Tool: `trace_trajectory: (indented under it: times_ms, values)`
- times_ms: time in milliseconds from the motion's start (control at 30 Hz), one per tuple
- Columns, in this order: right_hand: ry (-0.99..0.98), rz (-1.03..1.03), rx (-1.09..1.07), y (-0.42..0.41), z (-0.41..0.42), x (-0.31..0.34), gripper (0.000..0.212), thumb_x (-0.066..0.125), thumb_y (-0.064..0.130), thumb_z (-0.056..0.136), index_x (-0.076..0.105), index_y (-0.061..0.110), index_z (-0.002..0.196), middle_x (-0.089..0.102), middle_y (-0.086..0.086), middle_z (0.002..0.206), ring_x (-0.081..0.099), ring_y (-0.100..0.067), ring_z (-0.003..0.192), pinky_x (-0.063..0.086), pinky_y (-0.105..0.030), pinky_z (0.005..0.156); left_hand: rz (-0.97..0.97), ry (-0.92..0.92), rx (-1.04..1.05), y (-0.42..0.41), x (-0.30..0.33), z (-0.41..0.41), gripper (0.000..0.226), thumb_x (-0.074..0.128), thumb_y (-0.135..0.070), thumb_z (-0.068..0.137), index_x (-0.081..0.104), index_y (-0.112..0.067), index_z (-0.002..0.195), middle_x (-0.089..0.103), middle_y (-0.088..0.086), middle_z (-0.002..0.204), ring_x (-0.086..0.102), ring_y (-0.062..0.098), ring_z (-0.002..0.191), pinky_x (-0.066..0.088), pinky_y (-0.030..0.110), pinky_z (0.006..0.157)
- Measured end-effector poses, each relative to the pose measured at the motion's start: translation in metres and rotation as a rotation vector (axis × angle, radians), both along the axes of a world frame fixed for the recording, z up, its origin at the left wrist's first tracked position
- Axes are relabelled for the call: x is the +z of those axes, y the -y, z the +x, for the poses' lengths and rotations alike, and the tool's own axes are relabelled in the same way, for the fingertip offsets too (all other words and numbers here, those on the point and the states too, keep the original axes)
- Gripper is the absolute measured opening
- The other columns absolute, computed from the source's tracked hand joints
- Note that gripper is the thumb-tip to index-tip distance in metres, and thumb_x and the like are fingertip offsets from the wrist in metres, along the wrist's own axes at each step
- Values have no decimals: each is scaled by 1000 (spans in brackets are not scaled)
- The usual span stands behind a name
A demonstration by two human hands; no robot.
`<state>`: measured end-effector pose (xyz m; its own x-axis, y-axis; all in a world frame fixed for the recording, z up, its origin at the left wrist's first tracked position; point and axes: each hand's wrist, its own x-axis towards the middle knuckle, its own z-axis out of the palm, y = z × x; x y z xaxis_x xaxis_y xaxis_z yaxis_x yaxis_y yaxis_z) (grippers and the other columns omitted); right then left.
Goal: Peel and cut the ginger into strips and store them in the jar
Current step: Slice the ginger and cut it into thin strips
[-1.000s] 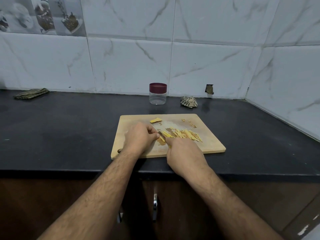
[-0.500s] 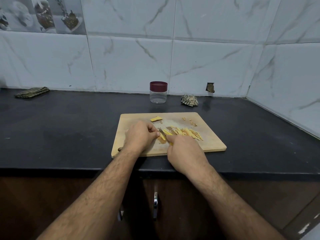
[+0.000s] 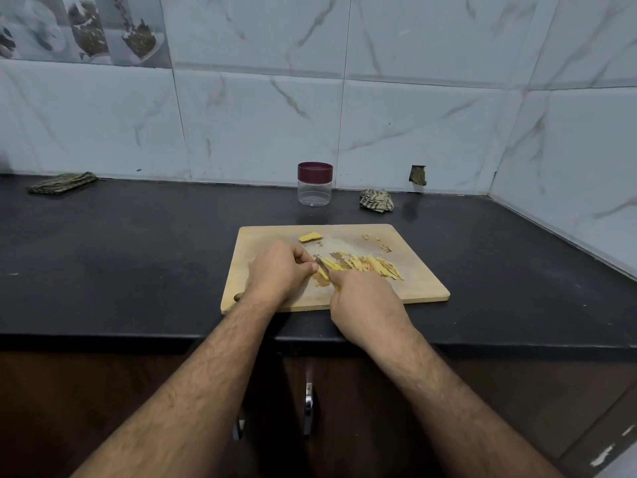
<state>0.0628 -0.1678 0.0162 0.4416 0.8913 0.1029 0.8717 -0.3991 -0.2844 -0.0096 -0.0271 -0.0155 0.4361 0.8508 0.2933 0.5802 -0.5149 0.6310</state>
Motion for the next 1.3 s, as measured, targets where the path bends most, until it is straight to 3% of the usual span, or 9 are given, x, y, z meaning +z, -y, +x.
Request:
trace_trajectory:
  times_ms: [167, 333, 500, 633, 1000, 1300]
  values:
    - [-5, -13, 9, -1, 2, 5, 45, 46, 11, 97, 53, 29, 137, 61, -6, 126, 58, -25, 112, 50, -33, 84, -8, 1, 7, -1, -1, 0, 26, 75, -35, 84, 63, -34, 61, 62, -20, 73, 59, 8, 83, 50, 40, 85]
    - [9, -33, 17, 11, 0, 3, 47, 46, 10, 97, 50, 29, 140, 61, -6, 124, 58, -25, 111, 54, -38, 88, -15, 16, 10, 0, -1, 0, 24, 76, -35, 83, 64, -34, 62, 64, -19, 74, 59, 8, 83, 50, 40, 84]
    - [20, -52, 30, 38, -1, -8, 44, 43, 12, 98, 45, 31, 137, 60, -1, 104, 58, -20, 94, 53, -35, 73, -4, 12, 7, 0, -1, 0, 26, 76, -35, 83, 63, -34, 61, 63, -20, 73, 59, 7, 83, 48, 34, 78]
    - [9, -40, 18, 42, 0, -7, 43, 42, 13, 98, 46, 30, 137, 61, -1, 103, 57, -19, 93, 52, -33, 70, -12, 3, 7, 1, 1, -1, 26, 76, -35, 84, 63, -35, 62, 62, -21, 74, 58, 6, 84, 47, 33, 78]
    - [-27, 16, -34, 24, 2, 2, 46, 45, 13, 98, 49, 28, 141, 60, -3, 128, 56, -23, 114, 53, -35, 87, 3, -1, -5, 2, 1, -1, 27, 76, -34, 84, 63, -36, 59, 64, -22, 74, 61, 6, 83, 49, 34, 77]
    - [-29, 46, 2, 13, 0, 1, 47, 47, 15, 97, 49, 29, 142, 62, -4, 126, 58, -23, 113, 52, -34, 90, -12, -1, 5, 2, 2, -1, 25, 75, -35, 84, 63, -35, 62, 62, -20, 73, 57, 4, 79, 44, 31, 74]
